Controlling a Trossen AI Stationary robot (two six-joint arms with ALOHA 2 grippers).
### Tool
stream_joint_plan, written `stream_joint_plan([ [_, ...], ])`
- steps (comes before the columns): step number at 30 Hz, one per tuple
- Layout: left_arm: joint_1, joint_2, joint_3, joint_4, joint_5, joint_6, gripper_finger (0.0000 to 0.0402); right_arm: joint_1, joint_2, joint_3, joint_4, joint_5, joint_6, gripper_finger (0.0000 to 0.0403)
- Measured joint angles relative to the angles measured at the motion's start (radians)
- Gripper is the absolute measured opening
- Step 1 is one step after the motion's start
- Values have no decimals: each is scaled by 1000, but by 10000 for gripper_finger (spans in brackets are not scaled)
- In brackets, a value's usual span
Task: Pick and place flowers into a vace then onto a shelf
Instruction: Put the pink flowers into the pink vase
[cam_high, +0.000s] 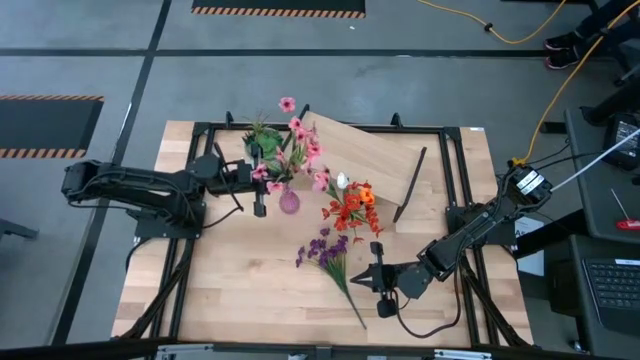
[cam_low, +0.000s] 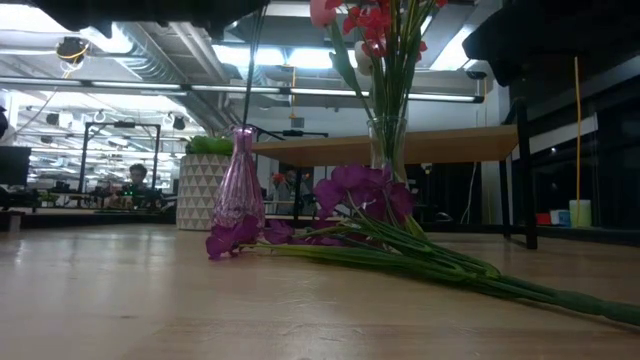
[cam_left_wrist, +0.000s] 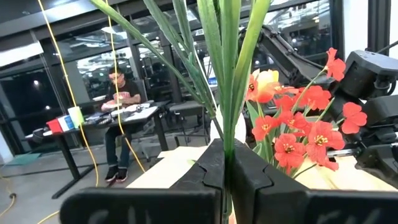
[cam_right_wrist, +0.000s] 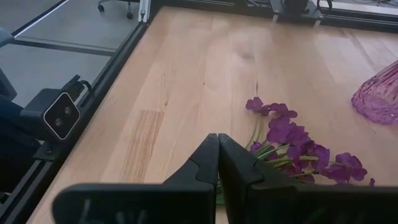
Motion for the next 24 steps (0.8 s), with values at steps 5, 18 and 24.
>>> stream_joint_plan([
  [5, 0, 18, 0, 0, 0, -11, 3, 0, 0, 0, 0, 0, 4, 14],
  [18, 0, 61, -178, 283, -92, -29, 3, 1, 0, 0, -3, 0, 29, 14],
  [24, 27, 61, -309, 435, -88, -94, 3, 0, 0, 0, -3, 0, 27, 14],
])
